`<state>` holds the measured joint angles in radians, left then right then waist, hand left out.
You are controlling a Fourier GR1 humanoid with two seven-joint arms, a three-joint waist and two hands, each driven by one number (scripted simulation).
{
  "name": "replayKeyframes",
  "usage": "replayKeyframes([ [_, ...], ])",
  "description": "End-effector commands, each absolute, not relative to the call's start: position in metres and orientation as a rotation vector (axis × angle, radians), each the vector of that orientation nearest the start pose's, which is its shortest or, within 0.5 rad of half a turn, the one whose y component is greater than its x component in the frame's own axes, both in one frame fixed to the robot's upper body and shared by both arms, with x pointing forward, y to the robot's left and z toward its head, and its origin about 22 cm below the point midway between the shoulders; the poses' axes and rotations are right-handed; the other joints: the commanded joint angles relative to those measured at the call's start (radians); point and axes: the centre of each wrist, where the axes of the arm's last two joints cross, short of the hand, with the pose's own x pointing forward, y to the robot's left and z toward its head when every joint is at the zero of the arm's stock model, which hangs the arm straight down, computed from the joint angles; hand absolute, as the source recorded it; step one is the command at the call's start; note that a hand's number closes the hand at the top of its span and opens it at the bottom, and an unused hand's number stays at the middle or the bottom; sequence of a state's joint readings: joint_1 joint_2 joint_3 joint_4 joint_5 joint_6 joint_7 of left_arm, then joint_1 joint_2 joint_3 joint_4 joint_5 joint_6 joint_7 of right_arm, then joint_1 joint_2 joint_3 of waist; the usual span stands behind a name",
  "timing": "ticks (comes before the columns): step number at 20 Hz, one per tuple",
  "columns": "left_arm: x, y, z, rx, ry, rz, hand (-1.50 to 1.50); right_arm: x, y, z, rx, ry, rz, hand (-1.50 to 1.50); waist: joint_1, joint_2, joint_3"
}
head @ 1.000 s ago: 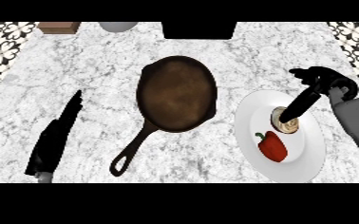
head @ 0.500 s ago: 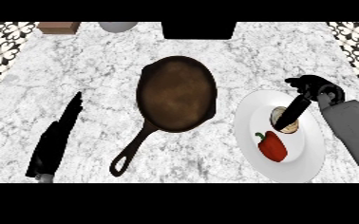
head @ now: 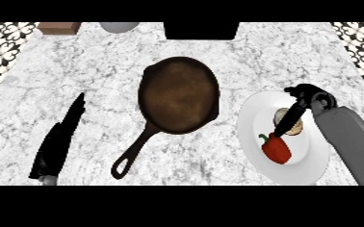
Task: Pick the cupcake from the plate and place it in the pan
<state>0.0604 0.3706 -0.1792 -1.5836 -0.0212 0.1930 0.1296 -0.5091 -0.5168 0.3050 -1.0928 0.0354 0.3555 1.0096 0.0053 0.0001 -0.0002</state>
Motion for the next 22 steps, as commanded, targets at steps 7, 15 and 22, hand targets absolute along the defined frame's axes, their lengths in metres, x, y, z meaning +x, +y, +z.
replayKeyframes([
  [7,0.222,0.274,0.01,0.345,-1.388,-0.263,0.0,0.351,-0.276,0.032,-0.513,-0.286,0.75,-1.5,-0.002,0.0,0.0],
  [15,0.235,0.285,0.0,0.32,-1.381,-0.257,0.0,0.34,-0.274,-0.003,-0.523,-0.389,0.689,1.5,-0.002,0.002,0.0],
  [22,0.226,0.278,0.011,0.345,-1.395,-0.256,0.0,0.334,-0.276,0.0,-0.43,-0.409,0.633,1.5,-0.003,-0.001,0.0],
])
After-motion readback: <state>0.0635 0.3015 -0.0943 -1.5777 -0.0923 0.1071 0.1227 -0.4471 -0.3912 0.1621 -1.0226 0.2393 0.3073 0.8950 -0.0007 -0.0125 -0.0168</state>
